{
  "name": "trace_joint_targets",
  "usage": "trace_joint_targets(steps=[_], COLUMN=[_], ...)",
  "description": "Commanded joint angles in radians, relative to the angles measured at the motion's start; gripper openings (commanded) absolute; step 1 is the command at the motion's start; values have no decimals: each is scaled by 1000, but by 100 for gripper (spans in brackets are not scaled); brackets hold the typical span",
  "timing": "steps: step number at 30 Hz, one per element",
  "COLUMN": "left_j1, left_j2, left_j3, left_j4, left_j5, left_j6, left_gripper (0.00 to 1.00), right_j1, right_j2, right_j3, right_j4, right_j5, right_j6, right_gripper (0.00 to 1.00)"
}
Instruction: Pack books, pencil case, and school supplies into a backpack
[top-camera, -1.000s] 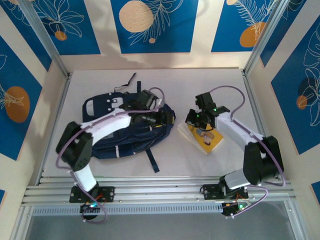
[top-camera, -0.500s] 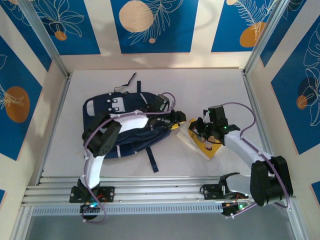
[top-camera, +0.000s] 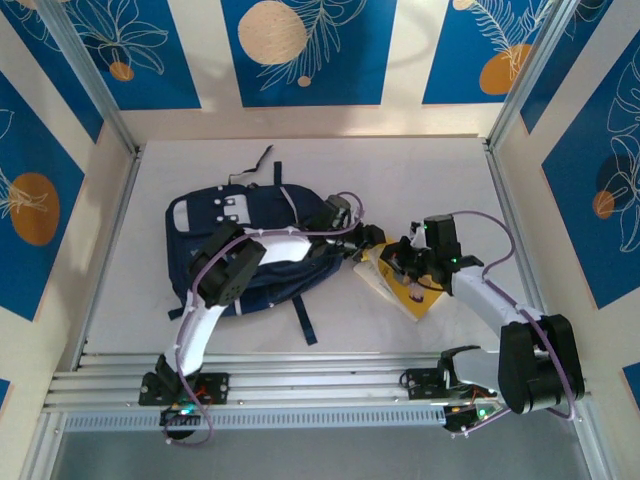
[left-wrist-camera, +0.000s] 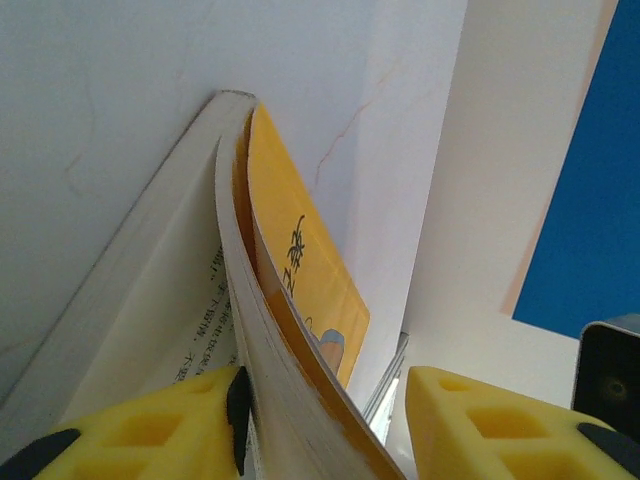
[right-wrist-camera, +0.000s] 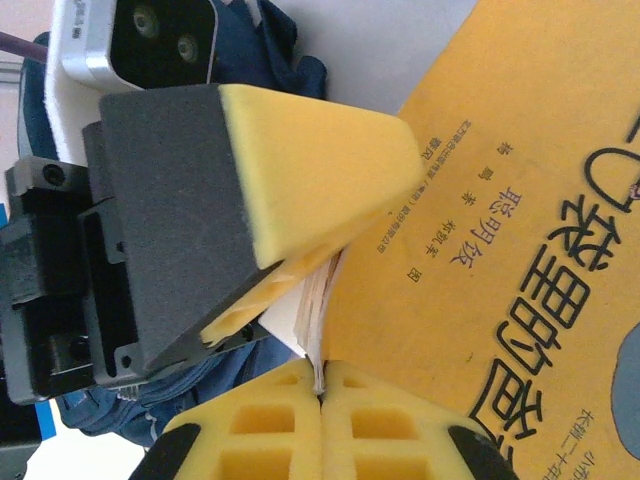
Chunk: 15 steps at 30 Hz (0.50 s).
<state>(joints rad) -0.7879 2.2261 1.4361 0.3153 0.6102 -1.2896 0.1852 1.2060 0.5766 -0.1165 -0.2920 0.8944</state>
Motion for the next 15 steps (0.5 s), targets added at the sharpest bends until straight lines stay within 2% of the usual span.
trace_joint_targets(steps=[1, 7, 8, 10, 11, 13, 15], left_j1=[-19, -19, -20, -21, -22, -23, -22], left_j2=[31, 64, 70, 83, 88, 99, 107], left_j3=[20, 35, 34, 30, 29, 26, 23], left_j4=[48, 48, 55, 75, 80, 90, 101], left_j5=[43, 61, 64, 76, 79, 87, 92], left_j6=[-28, -28, -29, -36, -38, -39, -45], left_gripper=[42, 47, 47, 47, 46, 45, 44], right_j1=[-1, 7, 8, 10, 10, 10, 11], right_j2=[21, 37, 36, 31, 29, 19, 5], right_j3=[-10, -16, -14, -11, -10, -9, -11], right_j4=[56, 75, 73, 68, 66, 65, 65], right_j5=[-55, -64, -65, -64, -64, -64, -64], right_j6=[9, 5, 3, -2, -3, -3, -6], right_gripper=[0, 0, 5, 27, 34, 43, 46])
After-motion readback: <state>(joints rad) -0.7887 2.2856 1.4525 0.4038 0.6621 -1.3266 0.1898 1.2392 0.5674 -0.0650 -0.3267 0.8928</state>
